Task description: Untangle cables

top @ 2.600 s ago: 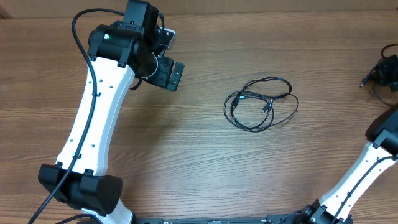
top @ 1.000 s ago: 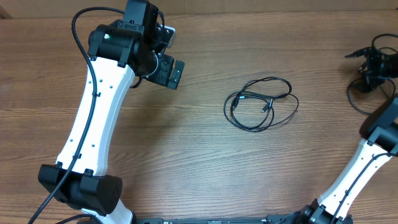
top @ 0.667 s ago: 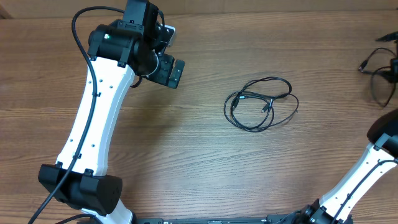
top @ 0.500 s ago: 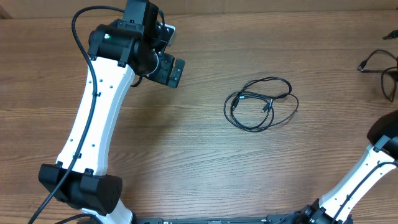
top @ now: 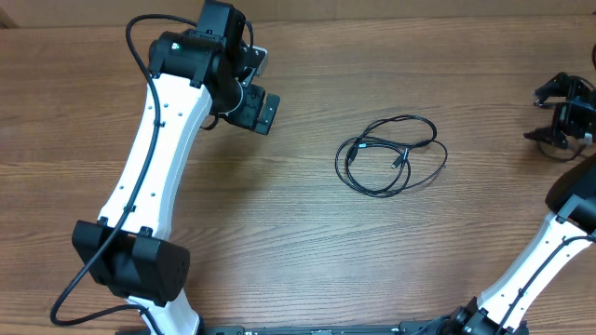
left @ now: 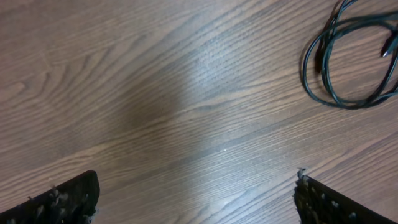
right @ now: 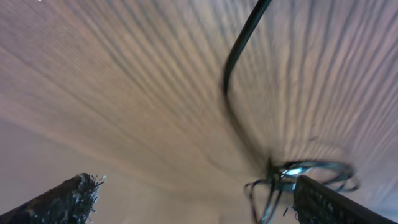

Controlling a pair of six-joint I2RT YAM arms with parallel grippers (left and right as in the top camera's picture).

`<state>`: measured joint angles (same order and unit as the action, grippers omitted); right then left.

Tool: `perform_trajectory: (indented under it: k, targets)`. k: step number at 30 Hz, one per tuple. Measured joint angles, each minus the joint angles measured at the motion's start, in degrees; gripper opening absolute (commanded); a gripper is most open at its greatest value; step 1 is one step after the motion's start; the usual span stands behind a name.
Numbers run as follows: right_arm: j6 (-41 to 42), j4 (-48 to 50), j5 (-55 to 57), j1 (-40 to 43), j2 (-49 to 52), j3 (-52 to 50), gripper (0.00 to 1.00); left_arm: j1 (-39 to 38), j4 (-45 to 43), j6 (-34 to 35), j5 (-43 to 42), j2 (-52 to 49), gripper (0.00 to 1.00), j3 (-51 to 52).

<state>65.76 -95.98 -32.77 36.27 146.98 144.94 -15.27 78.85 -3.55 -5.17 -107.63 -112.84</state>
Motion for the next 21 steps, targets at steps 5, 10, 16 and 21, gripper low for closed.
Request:
perform_trajectory:
  k: [5, 10, 16, 21]
  targets:
    - [4.7, 0.6, -2.2, 0.0, 0.0, 0.0, 0.95, 0.0, 0.6, 0.0, -0.2, -0.9, 1.0, 0.0]
    - [5.7, 2.7, -4.7, -0.1, 0.0, 0.9, 0.93, 0.0, 0.0, 0.0, -2.5, -1.0, 1.0, 0.0]
    - [-9.0, 11.3, -4.8, -2.0, 0.0, 7.3, 1.0, 0.0, -1.6, 0.0, -3.8, -1.0, 1.0, 0.0]
    - [-34.0, 12.3, 2.7, -8.0, 0.0, 10.8, 0.04, 0.0, -1.4, 0.0, -4.1, -1.0, 1.0, 0.0]
